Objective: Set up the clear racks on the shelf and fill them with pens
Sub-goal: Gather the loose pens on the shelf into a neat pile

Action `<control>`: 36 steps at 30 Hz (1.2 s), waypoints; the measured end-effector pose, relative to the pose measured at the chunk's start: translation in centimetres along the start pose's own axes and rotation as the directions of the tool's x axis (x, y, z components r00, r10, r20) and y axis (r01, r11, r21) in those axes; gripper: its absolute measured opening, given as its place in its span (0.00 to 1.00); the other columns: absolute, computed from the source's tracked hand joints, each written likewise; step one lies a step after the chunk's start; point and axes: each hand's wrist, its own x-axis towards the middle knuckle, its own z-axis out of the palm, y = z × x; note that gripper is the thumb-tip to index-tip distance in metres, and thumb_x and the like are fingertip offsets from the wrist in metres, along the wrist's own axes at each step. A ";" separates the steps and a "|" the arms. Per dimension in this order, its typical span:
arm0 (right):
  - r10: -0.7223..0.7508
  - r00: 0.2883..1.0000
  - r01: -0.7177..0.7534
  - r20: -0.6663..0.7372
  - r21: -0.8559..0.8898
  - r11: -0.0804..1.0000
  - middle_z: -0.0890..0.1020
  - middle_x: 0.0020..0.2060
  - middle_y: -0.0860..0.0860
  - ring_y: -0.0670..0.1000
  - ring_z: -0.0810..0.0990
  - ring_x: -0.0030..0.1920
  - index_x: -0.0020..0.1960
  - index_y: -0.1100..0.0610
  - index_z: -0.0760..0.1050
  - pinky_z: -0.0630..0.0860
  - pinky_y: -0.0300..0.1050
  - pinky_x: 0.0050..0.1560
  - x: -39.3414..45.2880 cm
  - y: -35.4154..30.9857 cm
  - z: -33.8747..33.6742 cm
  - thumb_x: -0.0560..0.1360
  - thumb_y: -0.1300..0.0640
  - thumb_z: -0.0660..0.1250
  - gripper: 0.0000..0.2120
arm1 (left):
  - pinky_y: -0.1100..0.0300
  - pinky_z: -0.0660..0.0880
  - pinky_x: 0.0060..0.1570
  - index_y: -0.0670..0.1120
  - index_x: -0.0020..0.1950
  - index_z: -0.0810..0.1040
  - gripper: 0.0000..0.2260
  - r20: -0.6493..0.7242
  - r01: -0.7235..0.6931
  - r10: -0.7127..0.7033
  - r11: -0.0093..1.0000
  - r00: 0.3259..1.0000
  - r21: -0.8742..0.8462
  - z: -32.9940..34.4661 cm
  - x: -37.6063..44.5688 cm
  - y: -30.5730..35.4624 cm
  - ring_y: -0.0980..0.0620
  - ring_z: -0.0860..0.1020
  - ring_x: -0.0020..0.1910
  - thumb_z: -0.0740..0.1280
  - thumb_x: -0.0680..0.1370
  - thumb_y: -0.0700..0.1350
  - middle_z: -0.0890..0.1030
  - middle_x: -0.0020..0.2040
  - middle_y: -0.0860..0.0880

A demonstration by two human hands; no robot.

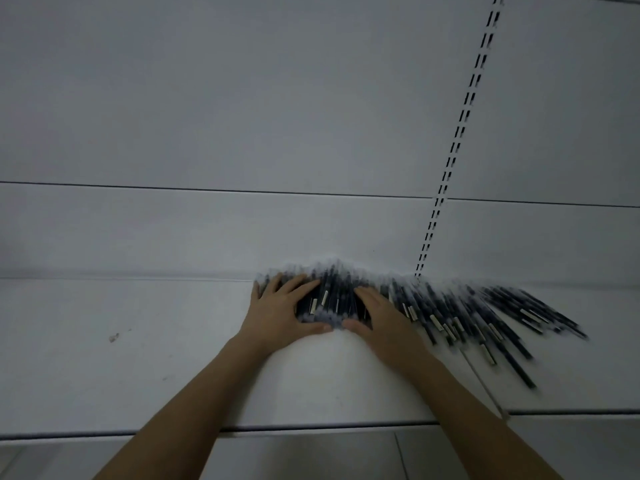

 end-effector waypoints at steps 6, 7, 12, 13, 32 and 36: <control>-0.033 0.992 0.024 -0.120 -0.081 0.996 0.65 0.76 0.49 0.51 0.62 0.76 0.78 0.53 0.62 0.57 0.49 0.77 -1.1 0.1 -0.3 0.75 0.28 0.54 0.40 | 0.35 0.44 0.75 0.67 0.78 0.50 0.50 -0.002 0.029 -0.029 0.995 1.000 -0.099 -0.6 -0.8 -0.7 0.49 0.46 0.80 0.50 0.58 0.84 0.48 0.81 0.59; -0.009 0.981 -0.006 -0.195 -0.075 0.997 0.69 0.74 0.50 0.52 0.65 0.75 0.76 0.54 0.65 0.59 0.50 0.76 -1.4 0.4 -0.4 0.75 0.28 0.51 0.40 | 0.36 0.44 0.75 0.67 0.77 0.50 0.49 -0.008 0.039 -0.041 0.990 0.999 -0.134 -0.7 -1.1 -1.1 0.50 0.45 0.80 0.53 0.59 0.83 0.48 0.81 0.60; 0.290 0.893 -0.334 -0.344 -0.074 0.940 0.66 0.76 0.54 0.58 0.60 0.77 0.75 0.53 0.66 0.58 0.61 0.76 -2.8 2.6 -1.3 0.80 0.37 0.54 0.29 | 0.37 0.46 0.76 0.67 0.78 0.51 0.48 0.075 0.053 -0.039 0.978 0.996 -0.201 -0.9 -1.7 -2.1 0.47 0.43 0.80 0.55 0.61 0.82 0.46 0.81 0.57; 0.357 0.885 -0.398 -0.298 -0.087 0.913 0.61 0.78 0.54 0.58 0.55 0.78 0.77 0.52 0.63 0.53 0.60 0.77 -2.8 2.7 -1.1 0.81 0.37 0.54 0.30 | 0.37 0.46 0.76 0.67 0.78 0.50 0.47 0.105 0.039 -0.021 0.984 0.994 -0.176 -0.9 -1.6 -1.7 0.46 0.43 0.80 0.56 0.62 0.82 0.46 0.81 0.56; 0.117 0.980 -0.114 -0.164 0.028 0.993 0.62 0.77 0.52 0.52 0.57 0.78 0.77 0.56 0.61 0.53 0.48 0.78 -2.5 3.9 -5.4 0.83 0.48 0.59 0.26 | 0.40 0.37 0.76 0.70 0.76 0.45 0.47 0.050 -0.025 0.023 0.999 0.998 0.038 -1.0 -0.3 1.3 0.52 0.37 0.79 0.47 0.60 0.85 0.43 0.81 0.59; 0.139 0.990 -0.141 -0.024 -0.150 0.978 0.56 0.79 0.48 0.51 0.52 0.79 0.79 0.46 0.56 0.52 0.56 0.78 -5.0 9.3 -8.8 0.79 0.36 0.58 0.32 | 0.45 0.45 0.78 0.64 0.79 0.51 0.48 0.011 -0.184 0.184 0.983 0.983 -0.002 -1.1 -0.2 6.9 0.53 0.45 0.80 0.49 0.62 0.84 0.51 0.81 0.57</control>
